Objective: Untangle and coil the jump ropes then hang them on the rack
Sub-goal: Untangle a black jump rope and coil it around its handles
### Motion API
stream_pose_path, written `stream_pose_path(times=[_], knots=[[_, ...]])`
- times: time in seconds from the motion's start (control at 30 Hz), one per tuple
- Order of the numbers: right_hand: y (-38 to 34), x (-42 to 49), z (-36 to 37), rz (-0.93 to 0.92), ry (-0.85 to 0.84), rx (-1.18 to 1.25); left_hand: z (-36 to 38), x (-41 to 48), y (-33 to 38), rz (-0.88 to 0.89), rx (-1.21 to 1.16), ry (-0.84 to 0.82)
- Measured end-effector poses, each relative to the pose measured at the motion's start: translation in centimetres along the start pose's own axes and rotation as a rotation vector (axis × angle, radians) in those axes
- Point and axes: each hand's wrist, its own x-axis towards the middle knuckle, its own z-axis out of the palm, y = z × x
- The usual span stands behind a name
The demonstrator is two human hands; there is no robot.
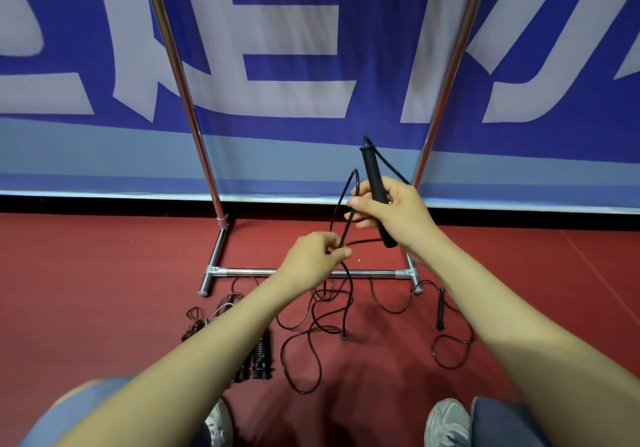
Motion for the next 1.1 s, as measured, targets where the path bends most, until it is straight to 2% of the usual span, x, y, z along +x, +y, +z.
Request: stream_pose_path(times=[0.07, 0.2, 0.23, 0.3, 0.37, 0.4, 0.57, 0.67, 0.8, 0.93, 1.03, 1.1], knots=[[0.0, 0.1, 0.1, -0.014, 0.0, -0.03, 0.3, 0.3, -0.5, 0.029, 0.163, 0.122], [0.1, 0.4, 0.2, -0.01, 0.045, -0.004, 0.2, 0.1, 0.1, 0.109, 0.029, 0.232], [0.0, 0.5, 0.1, 0.008, 0.061, 0.031, 0.0, -0.1, 0.6, 0.099, -0.067, 0.225], [0.2, 0.7, -0.1, 0.072, 0.056, 0.066, -0.6, -0.2, 1.5, 0.039, -0.426, 0.181], [0.6, 0.7, -0.3, 0.168, -0.026, 0.01, -1.6, -0.1, 2.3, -0.062, -0.88, 0.139], [0.9, 0.6, -0.3, 0.217, -0.09, -0.027, -2.3, 0.1, 2.5, -0.105, -1.034, 0.151], [1.2, -0.4, 0.7, 0.298, -0.357, -0.034, -5.0, 0.7, 2.2, -0.212, -1.443, 0.223], [1.5, -0.9, 1.7, 0.258, -0.375, -0.017, -4.6, 1.0, 2.0, -0.247, -1.498, 0.218], [1.9, -1.1, 2.7, 0.19, -0.313, -0.03, -4.2, 1.0, 2.1, -0.256, -1.514, 0.237], [1.2, -1.1, 2.4, 0.199, -0.227, 0.05, -4.9, 1.5, 0.9, -0.193, -1.464, 0.407], [0.0, -0.7, 0.9, 0.177, -0.147, 0.14, -5.5, 2.7, -1.8, -0.323, -1.547, 0.555], [-0.4, -0.4, 0.1, 0.178, -0.106, 0.186, -4.9, 3.2, -3.0, -0.463, -1.581, 0.473]])
